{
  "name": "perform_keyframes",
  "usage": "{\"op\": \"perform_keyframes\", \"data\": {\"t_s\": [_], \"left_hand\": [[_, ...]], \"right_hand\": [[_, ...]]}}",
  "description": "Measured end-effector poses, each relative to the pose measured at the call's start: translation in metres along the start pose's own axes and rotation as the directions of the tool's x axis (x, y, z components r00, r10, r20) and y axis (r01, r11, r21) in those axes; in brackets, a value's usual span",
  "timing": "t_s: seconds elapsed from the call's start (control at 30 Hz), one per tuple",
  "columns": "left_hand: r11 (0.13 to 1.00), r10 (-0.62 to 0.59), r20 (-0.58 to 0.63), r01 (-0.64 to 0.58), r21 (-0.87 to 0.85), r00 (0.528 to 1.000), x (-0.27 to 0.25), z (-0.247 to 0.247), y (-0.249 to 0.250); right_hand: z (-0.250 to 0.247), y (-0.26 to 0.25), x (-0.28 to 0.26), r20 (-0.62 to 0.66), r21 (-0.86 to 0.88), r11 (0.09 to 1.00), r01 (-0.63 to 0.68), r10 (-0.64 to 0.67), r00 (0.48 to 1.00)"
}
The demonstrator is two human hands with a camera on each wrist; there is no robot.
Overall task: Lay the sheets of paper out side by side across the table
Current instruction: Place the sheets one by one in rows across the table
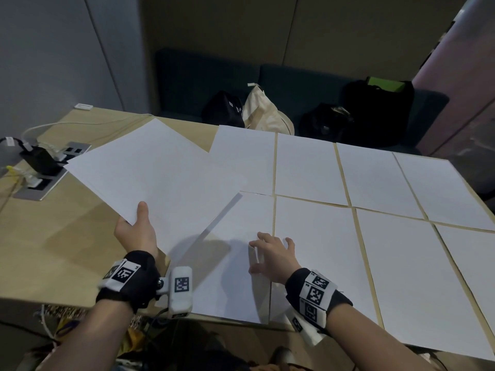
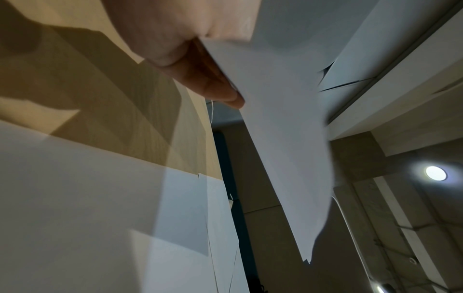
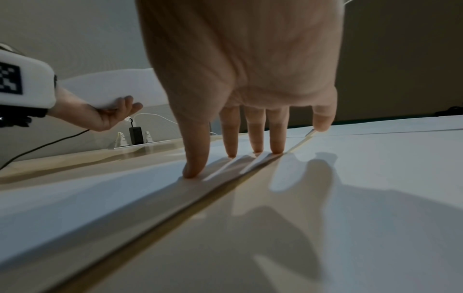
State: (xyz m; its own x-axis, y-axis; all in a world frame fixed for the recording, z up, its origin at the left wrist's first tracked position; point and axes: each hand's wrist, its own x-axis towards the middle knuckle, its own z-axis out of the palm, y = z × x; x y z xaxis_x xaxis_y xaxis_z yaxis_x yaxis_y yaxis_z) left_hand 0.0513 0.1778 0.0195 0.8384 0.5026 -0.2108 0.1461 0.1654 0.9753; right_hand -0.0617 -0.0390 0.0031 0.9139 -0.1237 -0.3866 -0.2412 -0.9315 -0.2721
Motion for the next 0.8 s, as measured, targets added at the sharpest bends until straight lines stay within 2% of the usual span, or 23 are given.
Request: {"op": "perform_keyframes", "data": {"t_s": [0.37, 0.5, 0.57, 0.6, 0.63, 0.7, 0.73, 0.8], "left_hand": [[1.000, -0.012, 0.035, 0.012, -0.003, 0.999, 0.003, 0.007, -0.001], [1.000, -0.011, 0.065, 0.009, 0.020, 0.998, 0.004, 0.010, -0.002], [0.999, -0.015, 0.102, 0.010, 0.048, 0.995, 0.004, 0.013, -0.003], [0.997, -0.021, 0.124, 0.012, 0.070, 0.992, 0.004, 0.014, -0.003], [0.995, -0.031, 0.153, 0.017, 0.094, 0.988, 0.004, 0.015, -0.004], [0.993, -0.057, 0.214, 0.033, 0.115, 0.975, 0.004, 0.017, -0.007], [0.992, -0.070, 0.237, 0.043, 0.118, 0.969, 0.003, 0.019, -0.007], [0.991, -0.087, 0.269, 0.056, 0.124, 0.959, 0.003, 0.022, -0.006]], "right_hand": [[-0.001, 0.000, 0.001, -0.034, 0.056, 0.998, -0.005, 0.006, 0.999], [-0.011, 0.000, 0.008, -0.121, 0.166, 0.986, -0.008, 0.028, 0.992], [-0.023, -0.001, 0.016, -0.164, 0.289, 0.957, -0.006, 0.056, 0.985], [-0.030, -0.002, 0.019, -0.183, 0.419, 0.908, 0.003, 0.081, 0.980], [-0.039, -0.005, 0.022, -0.197, 0.587, 0.809, 0.024, 0.114, 0.974], [-0.057, -0.013, 0.028, -0.168, 0.839, 0.543, 0.046, 0.177, 0.970], [-0.065, -0.017, 0.031, -0.157, 0.877, 0.477, 0.051, 0.186, 0.970], [-0.078, -0.024, 0.037, -0.172, 0.879, 0.472, 0.075, 0.167, 0.971]]}}
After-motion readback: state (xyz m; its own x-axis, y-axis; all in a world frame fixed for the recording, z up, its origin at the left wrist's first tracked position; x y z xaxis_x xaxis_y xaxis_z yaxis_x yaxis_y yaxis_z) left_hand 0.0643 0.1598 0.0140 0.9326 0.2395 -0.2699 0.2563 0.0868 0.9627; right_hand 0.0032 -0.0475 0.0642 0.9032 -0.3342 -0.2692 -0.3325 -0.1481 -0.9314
